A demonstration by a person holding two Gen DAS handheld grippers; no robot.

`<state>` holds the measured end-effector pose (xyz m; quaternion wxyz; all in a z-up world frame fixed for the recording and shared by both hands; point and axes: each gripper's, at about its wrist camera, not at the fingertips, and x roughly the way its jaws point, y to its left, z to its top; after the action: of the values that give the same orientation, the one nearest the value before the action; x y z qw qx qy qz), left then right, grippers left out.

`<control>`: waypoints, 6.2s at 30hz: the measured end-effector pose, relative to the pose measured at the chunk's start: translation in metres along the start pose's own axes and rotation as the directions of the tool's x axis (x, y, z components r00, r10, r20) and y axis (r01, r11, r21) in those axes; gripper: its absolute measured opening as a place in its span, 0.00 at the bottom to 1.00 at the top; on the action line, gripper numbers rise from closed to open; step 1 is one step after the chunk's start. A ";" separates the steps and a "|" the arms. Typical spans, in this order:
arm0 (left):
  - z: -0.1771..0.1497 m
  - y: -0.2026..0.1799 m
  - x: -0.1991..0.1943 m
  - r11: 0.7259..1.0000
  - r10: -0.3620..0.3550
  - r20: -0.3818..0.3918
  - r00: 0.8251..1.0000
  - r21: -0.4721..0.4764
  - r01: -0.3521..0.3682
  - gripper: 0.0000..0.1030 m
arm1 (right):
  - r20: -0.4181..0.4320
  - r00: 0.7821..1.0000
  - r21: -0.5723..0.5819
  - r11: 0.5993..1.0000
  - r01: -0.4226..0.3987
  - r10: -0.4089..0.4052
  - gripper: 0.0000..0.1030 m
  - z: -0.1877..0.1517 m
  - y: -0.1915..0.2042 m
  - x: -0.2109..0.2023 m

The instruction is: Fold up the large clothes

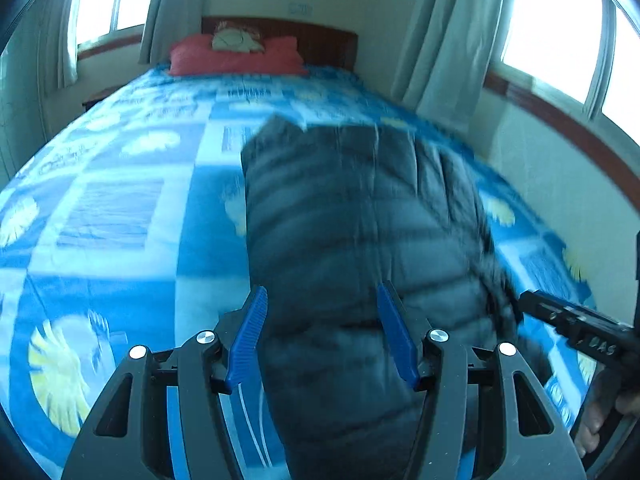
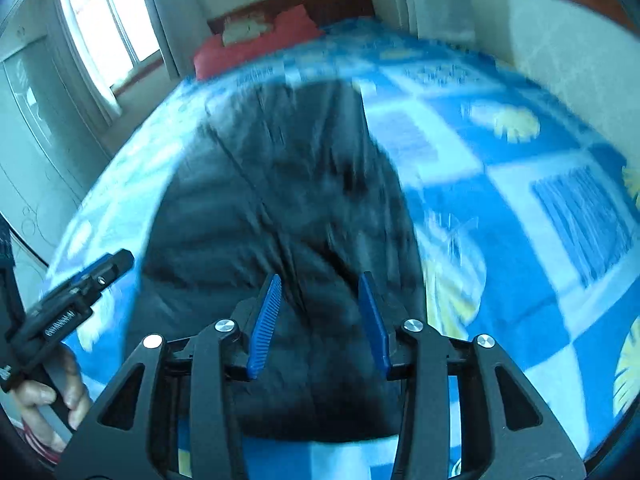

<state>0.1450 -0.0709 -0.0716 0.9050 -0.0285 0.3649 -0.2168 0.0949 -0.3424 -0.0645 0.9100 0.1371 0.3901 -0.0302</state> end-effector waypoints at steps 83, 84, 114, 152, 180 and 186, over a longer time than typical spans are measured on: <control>-0.023 0.064 0.092 0.819 -0.214 -0.107 0.971 -0.562 0.119 0.89 | -0.029 0.987 0.251 0.957 -0.149 0.161 0.88 0.015 -0.068 0.118; -0.023 0.065 0.094 0.812 -0.225 -0.104 0.969 -0.570 0.127 0.89 | -0.030 0.985 0.253 0.955 -0.156 0.169 0.89 0.016 -0.069 0.120; -0.021 0.059 0.125 0.787 -0.381 -0.118 0.917 -0.562 0.255 0.93 | -0.050 0.888 0.361 0.837 -0.411 0.457 0.60 -0.004 -0.092 0.137; 0.042 0.184 0.100 0.881 -0.159 -0.092 0.983 -0.462 0.099 0.92 | -0.007 0.770 0.345 0.725 -0.596 0.638 0.40 0.050 0.068 0.231; 0.034 0.227 0.098 0.826 -0.233 -0.093 0.968 -0.544 0.146 0.92 | -0.161 0.805 0.282 0.808 -0.517 0.571 0.79 0.078 0.075 0.236; 0.021 0.226 0.074 0.835 -0.213 -0.064 0.975 -0.531 0.147 0.92 | -0.132 0.802 0.290 0.796 -0.531 0.583 0.80 0.067 0.060 0.223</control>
<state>0.2901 0.1006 -0.1514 0.8149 -0.2945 0.4595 -0.1951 0.3065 -0.2912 -0.1667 0.8072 0.3571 0.4212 0.2086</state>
